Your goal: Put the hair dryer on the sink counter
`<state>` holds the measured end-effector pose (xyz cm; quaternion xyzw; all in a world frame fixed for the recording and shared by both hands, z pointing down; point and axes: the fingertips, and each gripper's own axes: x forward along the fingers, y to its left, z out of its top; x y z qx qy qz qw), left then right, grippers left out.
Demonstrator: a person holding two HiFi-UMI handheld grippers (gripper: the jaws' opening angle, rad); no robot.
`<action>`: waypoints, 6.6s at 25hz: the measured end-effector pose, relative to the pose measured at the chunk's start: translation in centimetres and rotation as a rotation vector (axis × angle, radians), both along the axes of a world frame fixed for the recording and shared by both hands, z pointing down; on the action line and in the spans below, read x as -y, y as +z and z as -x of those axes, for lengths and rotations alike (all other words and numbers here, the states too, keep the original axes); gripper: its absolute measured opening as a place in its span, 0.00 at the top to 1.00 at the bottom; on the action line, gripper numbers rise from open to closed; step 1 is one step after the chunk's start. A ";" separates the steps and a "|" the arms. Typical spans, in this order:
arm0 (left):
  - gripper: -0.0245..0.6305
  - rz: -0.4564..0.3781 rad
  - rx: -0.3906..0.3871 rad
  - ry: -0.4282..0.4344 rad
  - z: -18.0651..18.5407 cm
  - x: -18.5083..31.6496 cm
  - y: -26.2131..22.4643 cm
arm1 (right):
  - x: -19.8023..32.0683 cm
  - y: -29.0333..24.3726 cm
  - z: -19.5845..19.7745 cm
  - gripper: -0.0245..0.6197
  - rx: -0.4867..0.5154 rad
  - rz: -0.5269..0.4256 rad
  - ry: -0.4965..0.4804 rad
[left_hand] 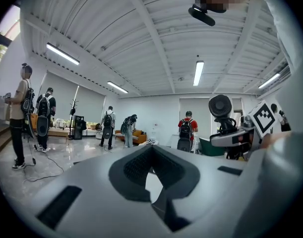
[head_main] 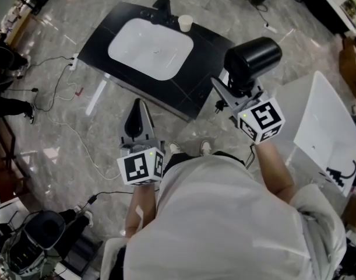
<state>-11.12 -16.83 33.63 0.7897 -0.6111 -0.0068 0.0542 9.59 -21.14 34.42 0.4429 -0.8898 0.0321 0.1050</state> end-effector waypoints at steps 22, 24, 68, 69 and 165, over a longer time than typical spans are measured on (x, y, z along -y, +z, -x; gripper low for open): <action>0.96 0.018 -0.018 -0.001 1.4 1.3 0.9 | 1.9 6.9 1.8 0.65 0.045 0.212 -0.004; 0.96 0.020 -0.019 -0.004 1.6 1.4 1.0 | 1.8 7.7 2.3 0.65 0.056 0.242 -0.007; 0.96 0.081 -0.015 -0.021 3.0 2.5 3.5 | 6.7 23.8 3.2 0.65 -0.040 0.609 0.020; 0.96 0.082 -0.014 -0.021 3.0 2.5 3.6 | 6.7 24.2 3.1 0.65 -0.050 0.614 0.020; 0.96 0.139 -0.051 -0.058 3.1 3.4 6.6 | 9.3 36.4 1.4 0.61 -0.416 1.023 0.063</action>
